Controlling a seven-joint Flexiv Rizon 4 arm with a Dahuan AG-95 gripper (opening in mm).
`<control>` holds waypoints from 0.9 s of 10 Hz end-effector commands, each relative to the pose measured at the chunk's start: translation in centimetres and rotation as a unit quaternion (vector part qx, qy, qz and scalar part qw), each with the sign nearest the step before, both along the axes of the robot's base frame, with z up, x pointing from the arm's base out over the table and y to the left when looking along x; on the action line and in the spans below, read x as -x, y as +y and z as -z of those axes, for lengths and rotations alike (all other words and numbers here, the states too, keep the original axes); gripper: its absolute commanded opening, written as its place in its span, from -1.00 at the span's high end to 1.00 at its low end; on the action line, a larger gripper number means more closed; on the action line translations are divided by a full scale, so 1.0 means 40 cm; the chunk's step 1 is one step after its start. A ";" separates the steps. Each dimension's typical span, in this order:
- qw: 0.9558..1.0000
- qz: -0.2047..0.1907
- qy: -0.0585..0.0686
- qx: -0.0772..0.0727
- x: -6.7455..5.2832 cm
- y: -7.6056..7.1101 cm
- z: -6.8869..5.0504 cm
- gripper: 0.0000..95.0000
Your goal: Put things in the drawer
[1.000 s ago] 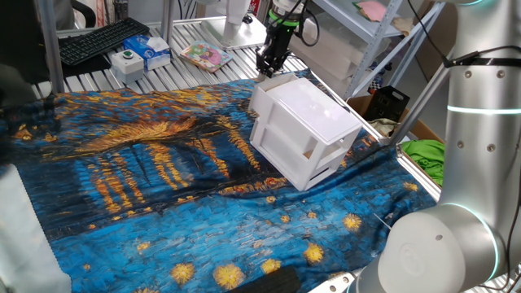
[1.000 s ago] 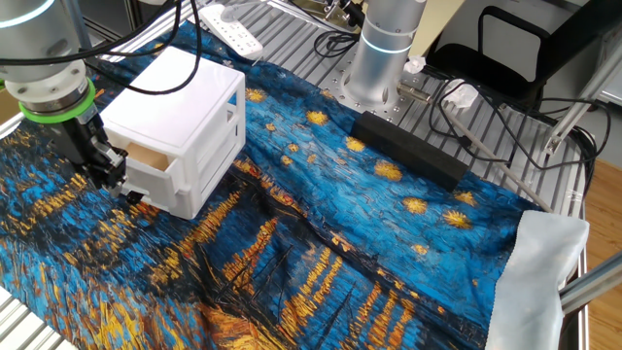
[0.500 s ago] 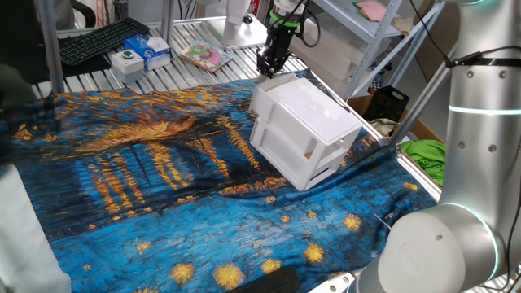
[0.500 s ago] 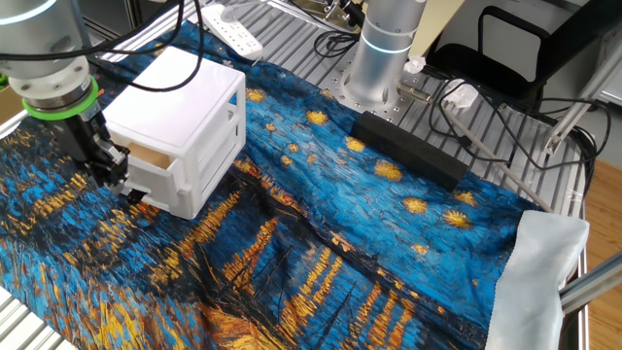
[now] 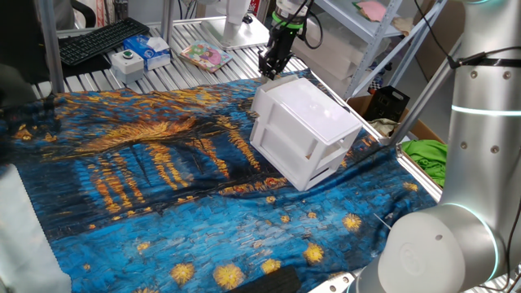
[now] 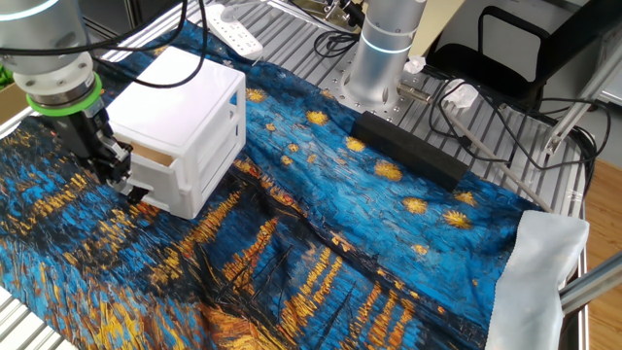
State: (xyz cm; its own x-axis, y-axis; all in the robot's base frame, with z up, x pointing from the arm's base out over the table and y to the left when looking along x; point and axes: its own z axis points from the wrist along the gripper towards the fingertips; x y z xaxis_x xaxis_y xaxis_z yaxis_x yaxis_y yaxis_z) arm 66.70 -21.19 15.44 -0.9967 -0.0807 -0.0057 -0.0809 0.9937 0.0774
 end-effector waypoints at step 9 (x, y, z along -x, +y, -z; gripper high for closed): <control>0.999 0.004 -0.034 -0.012 0.040 -0.008 0.003 1.00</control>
